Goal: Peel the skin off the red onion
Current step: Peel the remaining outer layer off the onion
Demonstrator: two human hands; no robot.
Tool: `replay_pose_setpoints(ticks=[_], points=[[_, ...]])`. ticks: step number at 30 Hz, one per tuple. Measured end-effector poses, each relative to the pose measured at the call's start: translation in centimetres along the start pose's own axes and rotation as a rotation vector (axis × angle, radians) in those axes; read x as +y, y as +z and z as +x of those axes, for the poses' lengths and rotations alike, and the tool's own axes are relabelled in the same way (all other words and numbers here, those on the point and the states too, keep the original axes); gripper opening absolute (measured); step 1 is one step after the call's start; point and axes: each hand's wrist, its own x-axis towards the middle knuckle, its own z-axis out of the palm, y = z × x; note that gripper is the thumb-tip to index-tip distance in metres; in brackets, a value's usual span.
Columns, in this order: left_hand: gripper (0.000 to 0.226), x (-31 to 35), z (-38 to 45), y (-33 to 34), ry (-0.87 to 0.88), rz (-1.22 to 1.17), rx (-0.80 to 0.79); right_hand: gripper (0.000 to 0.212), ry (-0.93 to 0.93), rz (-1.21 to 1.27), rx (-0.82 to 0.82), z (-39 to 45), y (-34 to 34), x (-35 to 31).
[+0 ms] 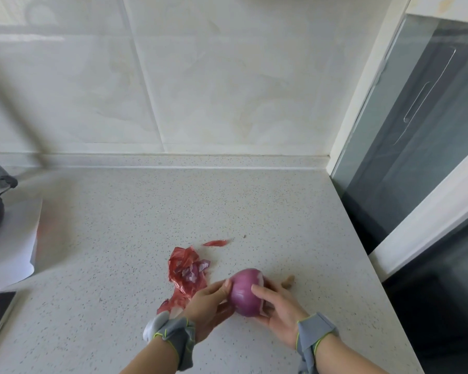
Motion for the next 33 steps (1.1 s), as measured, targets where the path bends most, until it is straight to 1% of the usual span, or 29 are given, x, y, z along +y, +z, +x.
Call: replay_pose_setpoints(ticks=[2,3,7,12,15,18,21,27,31,33], points=[[0.031,-0.2,0.2,-0.2,0.01,-0.005,-0.009,0.037,-0.026,-0.003,-0.001,0.4,-0.1,0.2],[0.031,-0.3,0.2,-0.3,0.007,-0.008,-0.016,0.039,-0.041,-0.036,0.004,0.5,-0.2,0.4],[0.03,-0.6,0.1,-0.8,0.017,-0.03,-0.037,0.051,-0.087,-0.195,0.004,0.7,-0.7,0.4],[0.031,-0.5,0.2,-0.9,0.047,0.079,-0.025,0.064,-0.076,-0.179,-0.053,0.8,-1.5,0.8],[0.033,-0.1,0.3,-1.3,0.012,0.138,-0.043,0.074,-0.084,-0.21,-0.063,0.9,-1.6,0.9],[0.032,0.4,0.4,-1.7,-0.015,0.185,-0.042,0.067,-0.084,-0.212,-0.065,1.0,-1.5,0.7],[0.032,0.7,0.5,-1.8,-0.033,0.225,-0.052,0.069,-0.071,-0.225,-0.053,1.3,-1.6,0.5],[0.034,1.9,0.6,-2.0,-0.051,0.301,-0.052,0.058,-0.042,-0.304,-0.057,0.8,-1.6,-0.3],[0.028,3.6,0.4,-1.6,-0.05,0.353,0.006,0.048,-0.048,-0.359,-0.024,0.5,-1.8,-1.7],[0.027,4.1,-0.1,-1.5,-0.033,0.406,0.041,0.045,-0.082,-0.377,0.014,-0.2,-1.8,-2.7]])
